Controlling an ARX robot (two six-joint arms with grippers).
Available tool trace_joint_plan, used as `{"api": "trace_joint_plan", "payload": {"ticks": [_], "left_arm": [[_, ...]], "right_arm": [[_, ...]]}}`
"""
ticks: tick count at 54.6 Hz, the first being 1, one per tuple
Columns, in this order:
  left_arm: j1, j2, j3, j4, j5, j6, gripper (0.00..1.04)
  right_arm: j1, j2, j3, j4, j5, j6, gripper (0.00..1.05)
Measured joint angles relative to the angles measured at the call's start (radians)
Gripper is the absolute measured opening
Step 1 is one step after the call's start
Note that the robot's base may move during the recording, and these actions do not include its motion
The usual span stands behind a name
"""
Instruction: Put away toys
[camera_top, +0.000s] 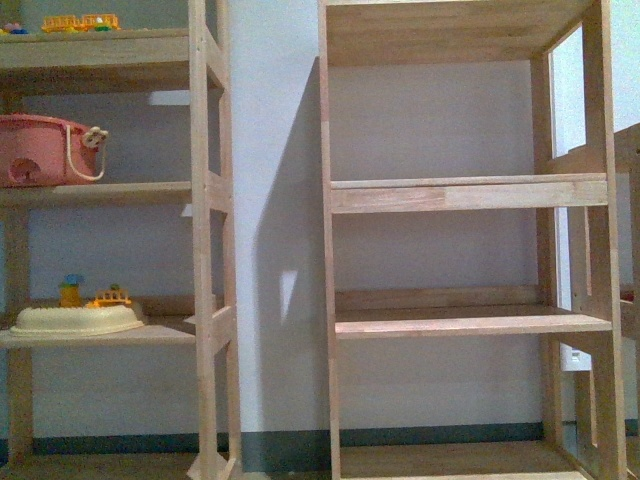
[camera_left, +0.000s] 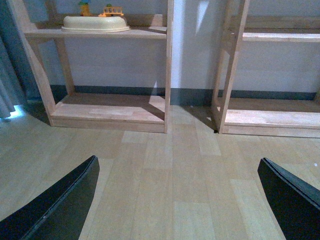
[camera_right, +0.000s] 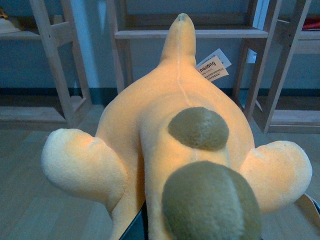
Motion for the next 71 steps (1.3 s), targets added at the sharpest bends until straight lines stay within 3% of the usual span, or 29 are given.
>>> {"api": "trace_joint_plan", "payload": {"ticks": [71], "left_arm": [[0.000,-0.001,0.000,0.000,0.000,0.000,0.98]], "right_arm": [[0.000,0.000,0.000,0.000,0.001,0.000,0.07]]}}
